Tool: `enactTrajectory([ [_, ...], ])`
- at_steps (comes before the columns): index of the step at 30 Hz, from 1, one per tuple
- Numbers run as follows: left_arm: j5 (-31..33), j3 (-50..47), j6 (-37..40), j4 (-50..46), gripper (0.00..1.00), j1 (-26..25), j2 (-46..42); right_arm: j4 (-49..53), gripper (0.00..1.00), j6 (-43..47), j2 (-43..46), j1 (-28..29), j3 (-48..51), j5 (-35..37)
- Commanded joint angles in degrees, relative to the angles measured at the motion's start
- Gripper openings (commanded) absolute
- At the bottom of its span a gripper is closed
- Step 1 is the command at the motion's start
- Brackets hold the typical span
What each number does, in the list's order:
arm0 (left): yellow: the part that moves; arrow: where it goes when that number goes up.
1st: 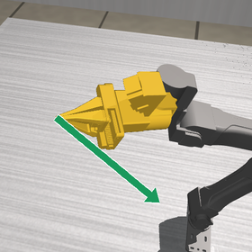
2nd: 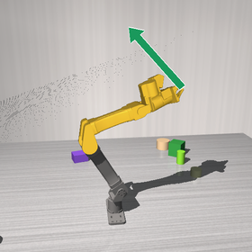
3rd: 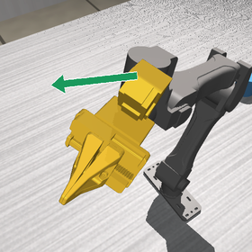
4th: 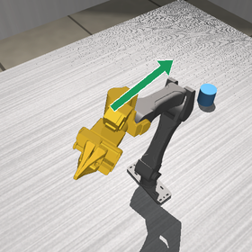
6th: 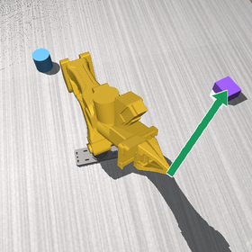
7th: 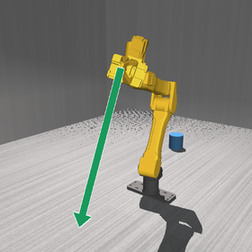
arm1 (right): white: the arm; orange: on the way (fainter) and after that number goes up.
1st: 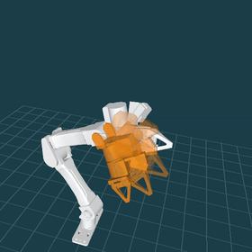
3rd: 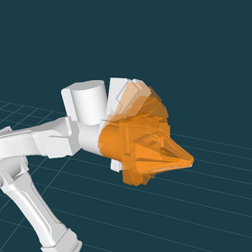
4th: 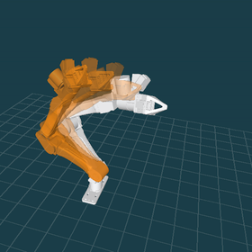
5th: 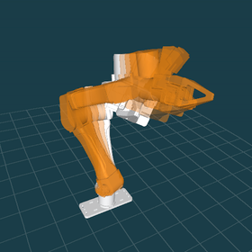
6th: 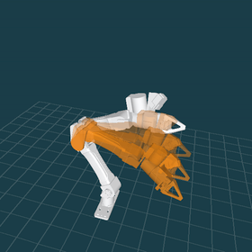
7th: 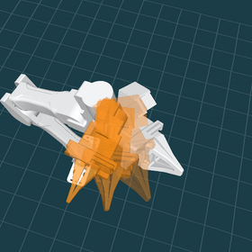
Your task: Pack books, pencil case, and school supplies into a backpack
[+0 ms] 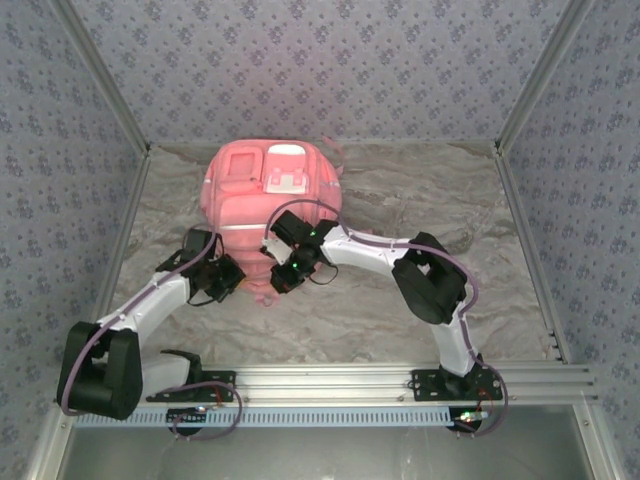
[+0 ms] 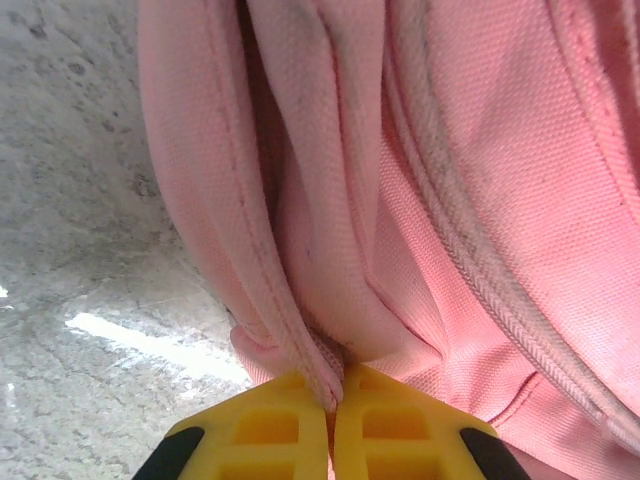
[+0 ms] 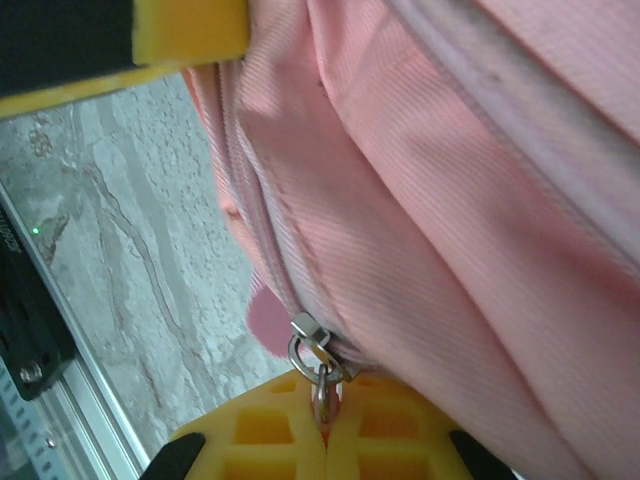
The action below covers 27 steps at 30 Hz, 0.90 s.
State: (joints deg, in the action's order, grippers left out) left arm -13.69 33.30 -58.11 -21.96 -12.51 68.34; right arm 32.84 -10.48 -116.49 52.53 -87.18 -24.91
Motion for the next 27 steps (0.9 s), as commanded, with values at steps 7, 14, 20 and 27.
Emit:
enactTrajectory([
  [7, 9.96, 4.19, 1.15, -11.32, 0.34, 1.14, -7.50, -0.47, 0.00, -3.01, 1.27, 1.22, -1.52, -3.64],
  [14, 9.13, 4.59, -1.65, -18.70, 0.49, 1.66, -18.06, -9.68, 0.00, -11.47, -0.99, 4.54, -3.19, -5.51],
  [20, 5.49, -0.20, -8.40, -17.25, 0.52, 1.70, -21.14, -16.81, 0.00, -15.47, -3.17, 5.29, -3.30, -5.44],
  [27, 2.14, -3.74, -13.98, -9.12, 0.54, 1.62, -18.00, -19.41, 0.00, -16.70, -4.88, 6.74, -3.86, -6.38],
])
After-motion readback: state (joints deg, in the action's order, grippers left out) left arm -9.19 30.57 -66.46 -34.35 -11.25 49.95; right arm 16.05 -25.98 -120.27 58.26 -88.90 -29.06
